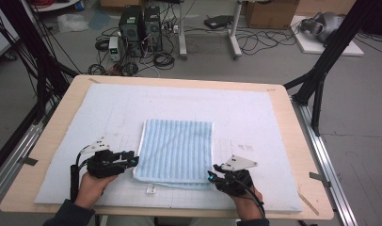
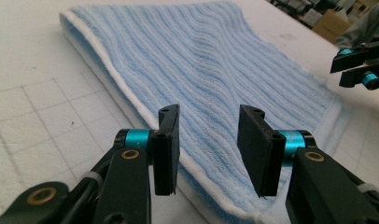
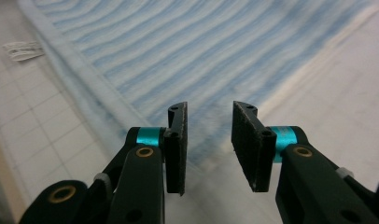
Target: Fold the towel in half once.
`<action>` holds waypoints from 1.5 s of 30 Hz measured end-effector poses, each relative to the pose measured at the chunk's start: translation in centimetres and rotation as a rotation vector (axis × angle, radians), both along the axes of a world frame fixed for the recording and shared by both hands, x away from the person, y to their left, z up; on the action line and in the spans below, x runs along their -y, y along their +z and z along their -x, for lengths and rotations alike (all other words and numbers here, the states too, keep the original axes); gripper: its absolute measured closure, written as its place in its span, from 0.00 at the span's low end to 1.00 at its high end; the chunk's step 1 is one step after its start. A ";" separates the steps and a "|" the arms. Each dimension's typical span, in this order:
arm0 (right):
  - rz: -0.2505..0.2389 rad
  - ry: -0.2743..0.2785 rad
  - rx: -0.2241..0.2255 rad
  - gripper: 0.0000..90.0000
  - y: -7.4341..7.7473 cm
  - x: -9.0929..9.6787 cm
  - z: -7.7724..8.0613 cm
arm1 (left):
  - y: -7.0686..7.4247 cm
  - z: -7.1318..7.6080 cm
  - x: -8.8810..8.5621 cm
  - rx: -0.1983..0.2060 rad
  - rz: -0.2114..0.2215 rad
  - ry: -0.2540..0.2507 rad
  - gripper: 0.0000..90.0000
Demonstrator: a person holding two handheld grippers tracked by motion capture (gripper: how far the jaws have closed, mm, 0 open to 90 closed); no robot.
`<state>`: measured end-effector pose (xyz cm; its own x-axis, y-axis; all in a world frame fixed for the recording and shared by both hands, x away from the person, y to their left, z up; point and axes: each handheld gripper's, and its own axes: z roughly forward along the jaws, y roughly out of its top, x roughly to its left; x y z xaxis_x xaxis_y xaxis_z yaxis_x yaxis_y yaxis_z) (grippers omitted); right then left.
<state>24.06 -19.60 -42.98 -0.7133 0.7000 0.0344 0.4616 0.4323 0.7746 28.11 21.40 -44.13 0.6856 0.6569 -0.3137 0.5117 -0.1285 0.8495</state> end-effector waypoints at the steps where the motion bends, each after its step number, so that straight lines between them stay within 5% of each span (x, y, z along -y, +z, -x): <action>1: 0.005 0.015 -0.004 0.73 -0.2 -0.4 0.0 | 0.0 0.0 0.1 0.003 0.002 0.001 0.66; 5: 0.058 0.048 -0.037 0.78 -0.9 -1.4 -0.1 | -0.1 -0.4 -0.1 0.026 0.014 0.025 0.66; 7: 0.040 0.067 -0.061 0.93 -1.3 -1.4 -0.4 | -0.1 -0.7 -0.4 0.022 0.026 0.044 0.64; 11: 0.060 0.074 -0.075 0.98 -1.0 -1.7 -0.3 | 0.1 -0.7 -1.0 0.032 0.034 0.069 0.64; 17: 0.008 0.110 -0.035 0.98 0.6 -0.9 0.9 | 0.2 -0.8 -1.7 0.038 0.043 0.092 0.63; 21: 0.024 0.136 -0.064 0.97 0.8 -1.1 1.5 | 0.1 -0.9 -1.4 0.023 0.030 0.070 0.64; 24: 0.059 0.095 -0.058 0.80 0.5 -1.2 1.1 | 0.0 -0.8 -0.6 0.014 0.011 0.039 0.64; 27: 0.010 0.111 -0.034 0.80 1.0 -0.9 1.3 | 0.1 -0.7 -0.2 0.028 0.005 0.029 0.64; 32: -0.002 0.207 -0.059 0.80 0.0 -2.1 1.4 | 0.1 -0.9 -0.5 0.040 0.016 0.052 0.64; 39: 0.056 0.228 -0.078 0.94 -0.9 -2.8 0.9 | 0.2 -0.8 -0.8 0.048 0.015 0.057 0.64; 45: -0.046 0.226 -0.050 0.94 0.2 -2.0 1.0 | 0.2 -0.9 -1.0 0.054 0.021 0.063 0.64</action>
